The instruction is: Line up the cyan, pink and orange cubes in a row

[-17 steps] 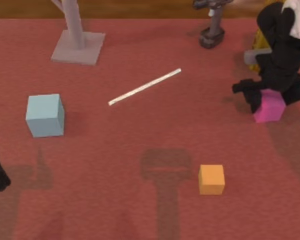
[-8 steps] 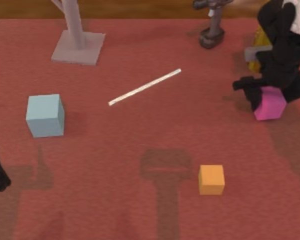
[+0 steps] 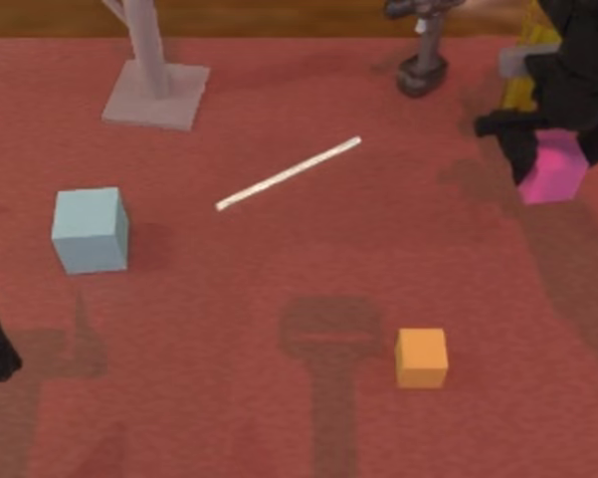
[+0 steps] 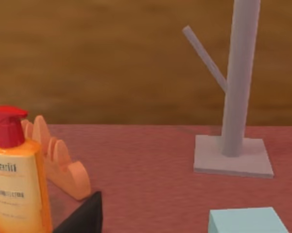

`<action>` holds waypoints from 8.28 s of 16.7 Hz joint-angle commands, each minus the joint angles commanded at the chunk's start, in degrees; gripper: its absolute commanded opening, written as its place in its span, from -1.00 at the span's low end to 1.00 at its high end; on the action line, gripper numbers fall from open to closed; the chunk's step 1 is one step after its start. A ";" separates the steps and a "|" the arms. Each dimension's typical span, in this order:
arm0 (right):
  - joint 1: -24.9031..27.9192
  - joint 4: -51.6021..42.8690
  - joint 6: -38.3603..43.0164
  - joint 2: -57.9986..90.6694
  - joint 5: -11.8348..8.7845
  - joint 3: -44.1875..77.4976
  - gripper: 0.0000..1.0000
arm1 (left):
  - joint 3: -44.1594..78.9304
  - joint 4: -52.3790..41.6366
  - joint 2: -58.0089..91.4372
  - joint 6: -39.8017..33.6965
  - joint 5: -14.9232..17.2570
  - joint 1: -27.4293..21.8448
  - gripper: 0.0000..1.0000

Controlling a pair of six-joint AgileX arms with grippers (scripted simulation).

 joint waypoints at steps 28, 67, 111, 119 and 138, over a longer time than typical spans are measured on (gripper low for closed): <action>34.68 6.23 42.26 -14.33 0.78 -20.93 -1.00 | 0.00 0.00 0.00 0.00 0.00 0.00 1.00; 35.46 8.69 42.50 -13.44 0.80 -23.19 1.00 | 0.00 0.00 0.00 0.00 0.00 0.00 1.00; -10.12 71.77 -3.55 -132.08 -0.32 -115.12 1.00 | 102.69 -69.92 122.76 -12.84 0.14 -7.68 1.00; -10.12 71.77 -3.55 -132.08 -0.32 -115.12 1.00 | 91.77 -53.90 127.49 -12.73 0.19 -7.85 1.00; -10.12 71.77 -3.55 -132.08 -0.32 -115.12 1.00 | 90.57 -52.42 128.15 -12.74 0.19 -7.87 -1.00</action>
